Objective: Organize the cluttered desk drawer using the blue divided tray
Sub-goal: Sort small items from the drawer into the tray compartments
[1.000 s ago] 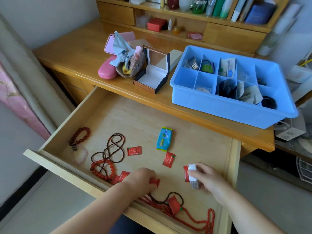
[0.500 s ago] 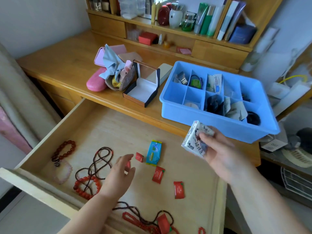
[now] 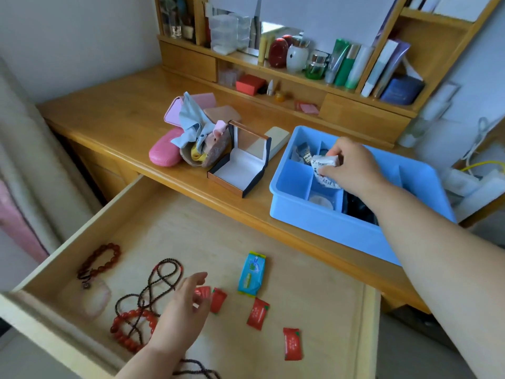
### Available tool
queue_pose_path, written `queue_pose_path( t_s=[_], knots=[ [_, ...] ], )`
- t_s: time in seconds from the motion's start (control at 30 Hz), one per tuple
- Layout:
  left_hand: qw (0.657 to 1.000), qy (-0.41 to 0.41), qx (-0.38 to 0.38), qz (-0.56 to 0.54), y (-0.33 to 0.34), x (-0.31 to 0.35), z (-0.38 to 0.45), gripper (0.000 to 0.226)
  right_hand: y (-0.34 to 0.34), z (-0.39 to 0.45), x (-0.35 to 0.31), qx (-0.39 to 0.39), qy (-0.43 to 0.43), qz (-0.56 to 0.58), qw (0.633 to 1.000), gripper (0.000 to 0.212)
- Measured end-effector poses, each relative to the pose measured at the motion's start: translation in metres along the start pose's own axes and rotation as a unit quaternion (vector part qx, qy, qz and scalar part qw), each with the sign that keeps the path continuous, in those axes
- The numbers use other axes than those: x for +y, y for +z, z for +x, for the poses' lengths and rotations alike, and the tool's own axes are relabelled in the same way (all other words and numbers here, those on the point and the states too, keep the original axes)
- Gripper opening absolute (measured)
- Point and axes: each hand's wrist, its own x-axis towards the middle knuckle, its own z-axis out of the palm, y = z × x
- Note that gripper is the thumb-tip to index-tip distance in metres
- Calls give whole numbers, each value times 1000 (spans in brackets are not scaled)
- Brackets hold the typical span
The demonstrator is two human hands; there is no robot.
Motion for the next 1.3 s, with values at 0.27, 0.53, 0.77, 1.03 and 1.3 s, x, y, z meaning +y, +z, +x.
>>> queue_pose_path(
  t_s=[0.27, 0.53, 0.77, 1.03, 1.3],
  knots=[
    [999, -37, 5, 16, -1, -1, 2, 29, 5, -6, 21, -5, -43, -175, 984, 24],
    [988, -39, -30, 149, -8, 0, 12, 35, -11, -46, -9, 107, -140, -120, 977, 24],
    [926, -51, -155, 340, -9, 0, 28, 26, 62, -205, 28, -103, -201, -31, 974, 12],
    [990, -94, -25, 101, -15, 5, 13, 17, 144, -242, 85, -196, 87, -108, 971, 40],
    [967, -83, -99, 219, 13, 11, 19, 39, 155, -250, 87, -229, 95, -72, 966, 24]
  ],
)
